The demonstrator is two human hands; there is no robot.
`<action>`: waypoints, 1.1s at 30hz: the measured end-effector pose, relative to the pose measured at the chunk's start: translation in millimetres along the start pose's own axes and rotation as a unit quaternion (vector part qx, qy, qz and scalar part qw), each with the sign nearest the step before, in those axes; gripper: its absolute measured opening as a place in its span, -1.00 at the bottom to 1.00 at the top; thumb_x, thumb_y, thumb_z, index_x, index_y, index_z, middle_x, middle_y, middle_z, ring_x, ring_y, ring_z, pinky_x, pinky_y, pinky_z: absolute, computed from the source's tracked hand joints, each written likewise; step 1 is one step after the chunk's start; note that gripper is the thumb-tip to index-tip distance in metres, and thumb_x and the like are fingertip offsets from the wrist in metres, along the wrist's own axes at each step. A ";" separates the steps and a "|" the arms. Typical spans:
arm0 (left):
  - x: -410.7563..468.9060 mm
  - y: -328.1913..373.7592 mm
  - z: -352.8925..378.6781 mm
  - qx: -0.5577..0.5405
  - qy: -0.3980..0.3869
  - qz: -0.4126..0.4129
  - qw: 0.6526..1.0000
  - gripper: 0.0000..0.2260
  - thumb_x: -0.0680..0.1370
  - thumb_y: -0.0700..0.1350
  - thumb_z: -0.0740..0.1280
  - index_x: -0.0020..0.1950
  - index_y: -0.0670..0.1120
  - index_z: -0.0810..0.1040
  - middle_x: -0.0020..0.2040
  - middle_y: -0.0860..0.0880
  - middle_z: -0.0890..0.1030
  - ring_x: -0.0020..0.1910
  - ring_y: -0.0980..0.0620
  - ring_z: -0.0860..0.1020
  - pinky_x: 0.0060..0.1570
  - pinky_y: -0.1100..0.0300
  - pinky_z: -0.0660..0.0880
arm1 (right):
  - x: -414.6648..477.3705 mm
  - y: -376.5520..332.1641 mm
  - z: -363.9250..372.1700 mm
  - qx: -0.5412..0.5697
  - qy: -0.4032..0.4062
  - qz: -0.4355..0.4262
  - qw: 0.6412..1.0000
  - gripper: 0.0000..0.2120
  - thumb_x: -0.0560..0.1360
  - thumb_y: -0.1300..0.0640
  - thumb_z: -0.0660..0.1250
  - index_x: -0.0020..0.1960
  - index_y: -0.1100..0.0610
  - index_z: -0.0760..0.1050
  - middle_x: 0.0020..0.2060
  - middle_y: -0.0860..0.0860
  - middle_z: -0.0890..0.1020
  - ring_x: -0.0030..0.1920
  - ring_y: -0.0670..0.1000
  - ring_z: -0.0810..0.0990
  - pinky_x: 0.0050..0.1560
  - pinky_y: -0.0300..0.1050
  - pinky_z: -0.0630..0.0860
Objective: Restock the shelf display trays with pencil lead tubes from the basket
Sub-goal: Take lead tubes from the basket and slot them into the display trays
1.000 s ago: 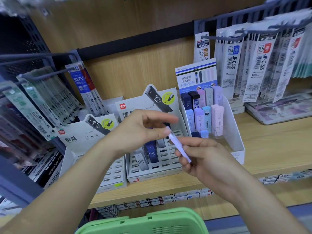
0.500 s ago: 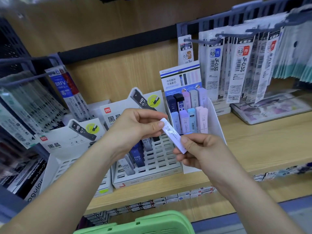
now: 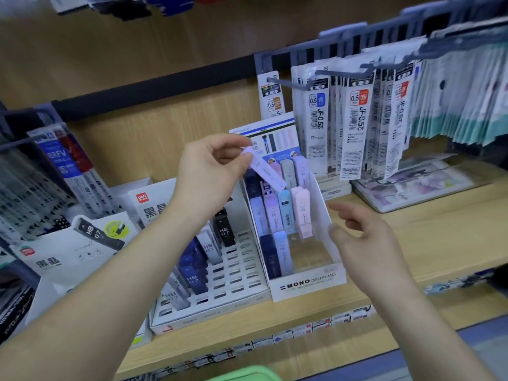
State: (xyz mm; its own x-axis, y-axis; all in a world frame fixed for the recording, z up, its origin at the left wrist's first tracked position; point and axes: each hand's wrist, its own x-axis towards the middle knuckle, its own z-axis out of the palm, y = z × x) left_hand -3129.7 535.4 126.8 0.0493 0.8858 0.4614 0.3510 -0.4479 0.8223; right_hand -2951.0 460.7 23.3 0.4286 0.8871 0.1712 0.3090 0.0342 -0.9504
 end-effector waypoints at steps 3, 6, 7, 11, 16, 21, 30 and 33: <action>14.7 3.9 18.7 0.019 0.003 0.025 0.999 -0.84 0.48 -0.27 0.43 -0.09 0.00 0.62 -0.18 0.01 0.65 -0.17 0.10 0.63 -0.15 0.32 0.57 | 0.0 -0.5 1.6 -0.022 -0.049 -0.023 0.998 -0.62 0.56 0.14 0.31 0.35 -0.11 0.47 0.19 -0.11 0.50 0.25 -0.14 0.44 0.28 -0.19 0.34; 25.0 2.6 36.1 0.036 -0.021 0.043 0.998 -0.83 0.48 -0.29 0.43 -0.11 -0.01 0.61 -0.21 0.08 0.63 -0.24 0.23 0.58 -0.19 0.43 0.52 | 1.3 0.8 3.5 -0.012 -0.074 -0.023 0.997 -0.60 0.56 0.13 0.32 0.37 -0.13 0.45 0.21 -0.13 0.53 0.28 -0.14 0.47 0.32 -0.13 0.39; 27.7 0.9 41.3 0.048 -0.033 0.048 0.997 -0.83 0.48 -0.29 0.43 -0.11 -0.01 0.61 -0.21 0.08 0.63 -0.24 0.23 0.58 -0.18 0.41 0.52 | 2.1 1.4 3.6 -0.011 -0.076 -0.022 0.997 -0.59 0.56 0.13 0.33 0.37 -0.13 0.45 0.21 -0.13 0.55 0.27 -0.13 0.47 0.31 -0.13 0.40; 34.1 -6.3 56.1 0.113 -0.073 0.072 0.988 -0.86 0.49 -0.25 0.42 -0.07 -0.01 0.62 -0.19 0.14 0.61 -0.25 0.30 0.55 -0.15 0.44 0.51 | 5.2 4.0 2.1 -0.010 -0.082 -0.023 0.996 -0.59 0.56 0.15 0.32 0.36 -0.16 0.45 0.22 -0.14 0.56 0.28 -0.13 0.48 0.31 -0.11 0.41; 36.2 -15.1 67.2 0.220 -0.105 0.098 0.965 -0.89 0.46 -0.17 0.46 -0.07 0.01 0.61 -0.17 0.08 0.65 -0.16 0.17 0.60 -0.06 0.28 0.54 | 8.0 8.1 2.1 -0.008 -0.087 -0.023 0.996 -0.58 0.57 0.17 0.30 0.37 -0.15 0.44 0.28 -0.16 0.53 0.30 -0.14 0.46 0.35 -0.10 0.39; 40.5 -14.5 77.7 0.333 -0.127 0.195 0.914 -0.85 0.52 -0.16 0.40 0.06 -0.08 0.68 0.01 -0.02 0.64 0.03 -0.02 0.55 0.09 0.13 0.44 | 9.9 10.3 2.5 -0.010 -0.087 -0.031 0.996 -0.57 0.57 0.16 0.30 0.38 -0.15 0.43 0.29 -0.17 0.52 0.31 -0.15 0.46 0.37 -0.06 0.39; -10.0 4.9 24.6 0.290 -0.096 0.172 0.937 -0.77 0.57 -0.21 0.27 0.10 0.01 0.65 -0.05 0.11 0.65 -0.22 0.25 0.49 -0.13 0.44 0.40 | 4.5 -4.6 -6.8 -0.042 0.006 -0.132 0.990 -0.69 0.51 0.28 0.30 0.12 -0.07 0.59 -0.07 -0.17 0.61 -0.09 -0.24 0.55 -0.09 -0.46 0.42; -64.0 -9.8 -16.8 0.271 -0.168 0.153 0.935 -0.77 0.51 -0.25 0.31 -0.03 0.03 0.69 -0.15 0.15 0.65 -0.23 0.25 0.52 -0.17 0.41 0.43 | -10.4 -17.5 2.7 -0.015 -0.103 -0.117 0.988 -0.73 0.51 0.26 0.34 -0.12 -0.13 0.59 -0.24 -0.07 0.66 -0.28 -0.14 0.58 -0.22 -0.30 0.51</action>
State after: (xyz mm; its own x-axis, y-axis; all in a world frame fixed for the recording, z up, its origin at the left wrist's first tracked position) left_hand -3152.0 481.0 94.8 0.4845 0.7548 0.4423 0.6900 -0.6405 0.3372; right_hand -2963.2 452.2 37.5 0.1614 0.9314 0.3262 0.4048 0.2389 -0.8826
